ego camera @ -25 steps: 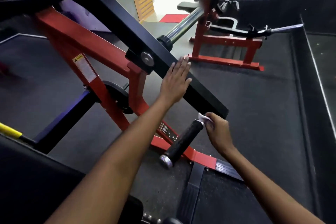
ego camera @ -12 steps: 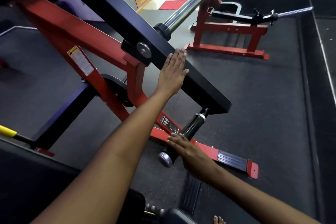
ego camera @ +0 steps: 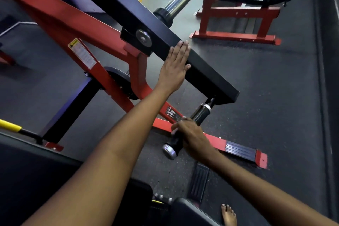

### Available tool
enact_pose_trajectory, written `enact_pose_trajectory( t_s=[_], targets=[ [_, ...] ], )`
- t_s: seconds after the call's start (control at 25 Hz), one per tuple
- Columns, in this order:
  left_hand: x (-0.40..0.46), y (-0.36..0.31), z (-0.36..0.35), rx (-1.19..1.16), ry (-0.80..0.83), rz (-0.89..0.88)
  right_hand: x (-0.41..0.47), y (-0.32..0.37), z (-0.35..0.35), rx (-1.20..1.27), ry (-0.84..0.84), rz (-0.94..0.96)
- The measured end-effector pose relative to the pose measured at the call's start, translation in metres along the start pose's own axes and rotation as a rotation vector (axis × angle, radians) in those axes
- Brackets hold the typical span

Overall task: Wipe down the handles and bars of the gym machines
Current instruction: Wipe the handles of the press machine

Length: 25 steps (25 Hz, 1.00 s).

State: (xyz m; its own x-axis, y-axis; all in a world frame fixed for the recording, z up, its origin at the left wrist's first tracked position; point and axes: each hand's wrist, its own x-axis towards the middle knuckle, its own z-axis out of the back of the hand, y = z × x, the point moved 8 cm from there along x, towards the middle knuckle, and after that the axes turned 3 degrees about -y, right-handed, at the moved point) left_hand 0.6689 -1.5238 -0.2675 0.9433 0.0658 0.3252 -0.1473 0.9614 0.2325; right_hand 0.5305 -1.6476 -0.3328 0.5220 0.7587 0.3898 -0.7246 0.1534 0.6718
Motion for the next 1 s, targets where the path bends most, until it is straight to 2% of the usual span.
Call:
enact_pose_trajectory(
  t_s=[0.08, 0.16, 0.2, 0.28, 0.36, 0.52, 0.6, 0.68, 0.72, 0.8, 0.88, 1.0],
  targets=[
    [0.000, 0.000, 0.000, 0.007, -0.004, -0.010, -0.010, 0.028, -0.006, 0.064, 0.150, 0.157],
    [-0.001, 0.000, -0.001, 0.015, -0.009, -0.015, -0.004, 0.012, 0.008, 0.068, 0.258, 0.226],
    [0.000, 0.000, 0.000, 0.018, -0.011, -0.014, 0.006, -0.012, 0.022, 0.039, 0.216, 0.174],
    [0.000, 0.001, -0.001, 0.009, 0.000, -0.001, 0.021, -0.066, 0.047, -0.074, 0.080, -0.045],
    [-0.001, 0.001, -0.002, 0.011, -0.004, 0.006, 0.018, -0.074, 0.036, -0.181, 0.081, -0.126],
    [0.000, 0.001, -0.002, 0.003, 0.006, 0.023, -0.010, -0.009, 0.005, -0.167, 0.069, -0.023],
    [0.000, 0.000, -0.003, 0.014, 0.015, 0.020, -0.026, 0.028, -0.004, -0.080, 0.165, 0.147],
    [0.001, 0.000, -0.003, 0.013, 0.015, 0.021, -0.025, 0.032, 0.002, 0.006, 0.284, 0.319],
    [0.001, 0.000, -0.003, 0.011, 0.010, 0.022, -0.013, 0.013, 0.011, 0.013, 0.270, 0.298],
    [0.000, 0.001, -0.002, 0.006, 0.005, 0.024, 0.019, -0.047, 0.039, -0.056, 0.121, 0.002],
    [-0.001, 0.000, -0.003, 0.004, 0.009, 0.030, 0.027, -0.079, 0.039, -0.219, 0.105, -0.229],
    [0.000, 0.000, -0.002, -0.004, 0.014, 0.030, 0.018, -0.032, 0.003, -0.199, 0.172, -0.132]
  ],
)
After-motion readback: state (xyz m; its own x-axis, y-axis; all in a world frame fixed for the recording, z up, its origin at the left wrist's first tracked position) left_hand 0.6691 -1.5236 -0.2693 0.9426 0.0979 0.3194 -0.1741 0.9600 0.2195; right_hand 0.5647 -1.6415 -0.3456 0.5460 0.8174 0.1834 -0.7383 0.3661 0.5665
